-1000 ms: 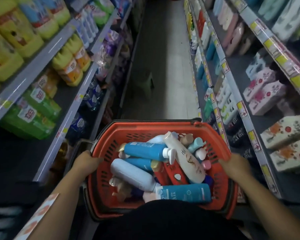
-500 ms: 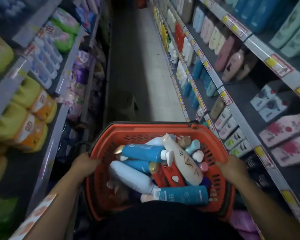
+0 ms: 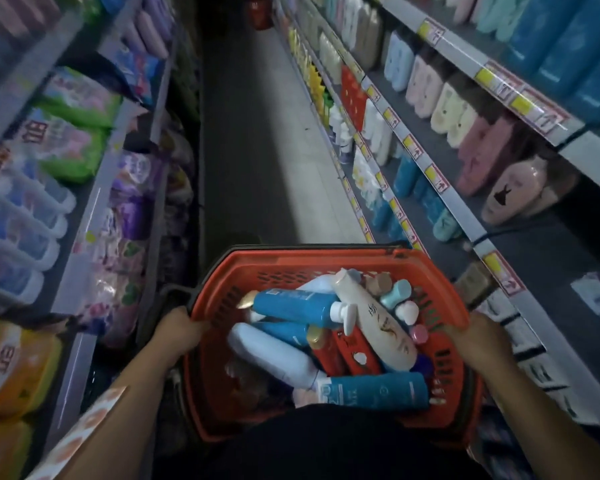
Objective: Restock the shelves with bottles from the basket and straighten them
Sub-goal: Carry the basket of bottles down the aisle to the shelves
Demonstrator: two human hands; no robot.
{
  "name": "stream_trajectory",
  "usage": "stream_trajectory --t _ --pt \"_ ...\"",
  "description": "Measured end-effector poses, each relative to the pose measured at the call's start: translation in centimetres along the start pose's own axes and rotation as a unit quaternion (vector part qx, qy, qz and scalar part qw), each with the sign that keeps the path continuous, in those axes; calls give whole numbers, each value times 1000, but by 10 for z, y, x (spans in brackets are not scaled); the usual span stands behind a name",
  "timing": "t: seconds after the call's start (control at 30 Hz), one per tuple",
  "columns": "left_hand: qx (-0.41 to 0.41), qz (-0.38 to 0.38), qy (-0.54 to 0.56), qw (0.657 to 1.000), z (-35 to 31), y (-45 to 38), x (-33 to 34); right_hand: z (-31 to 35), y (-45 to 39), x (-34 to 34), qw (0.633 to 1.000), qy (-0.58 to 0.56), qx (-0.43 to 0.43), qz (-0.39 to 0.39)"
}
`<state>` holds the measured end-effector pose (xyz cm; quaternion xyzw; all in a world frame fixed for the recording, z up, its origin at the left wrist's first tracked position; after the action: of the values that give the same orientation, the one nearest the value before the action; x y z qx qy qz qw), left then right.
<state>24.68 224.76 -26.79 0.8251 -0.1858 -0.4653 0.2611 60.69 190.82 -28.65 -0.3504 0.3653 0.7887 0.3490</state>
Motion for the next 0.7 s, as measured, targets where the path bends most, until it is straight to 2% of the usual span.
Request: stream_trajectory --t 0.1,0.27,0.4,0.5,0.7 --pt "1 -9 -6 1000 -63 -30 -2 31 -69 -19 1000 -2 -8 -5" --pt "18 -21 -20 999 -168 -82 -5 57 -155 -47 999 8 50 -11" --pt "32 3 -31 999 -228 -136 -12 79 -199 -61 998 -12 56 -19" --pt "56 28 -83 995 -263 -179 -12 96 -233 -61 997 -13 71 -30" --pt "141 71 -146 977 -380 -275 -12 127 -268 -42 986 -55 150 -56"
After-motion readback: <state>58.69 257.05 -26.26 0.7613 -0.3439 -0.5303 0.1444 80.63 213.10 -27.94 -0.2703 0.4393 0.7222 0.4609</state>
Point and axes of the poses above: each hand's wrist, its own y-axis away from the middle knuckle, its own x-axis out of the palm, z = x × y, the point moved 1 cm from there along -y, towards the middle knuckle, and after that the axes turned 8 degrees about -x, right-handed, at the moved point
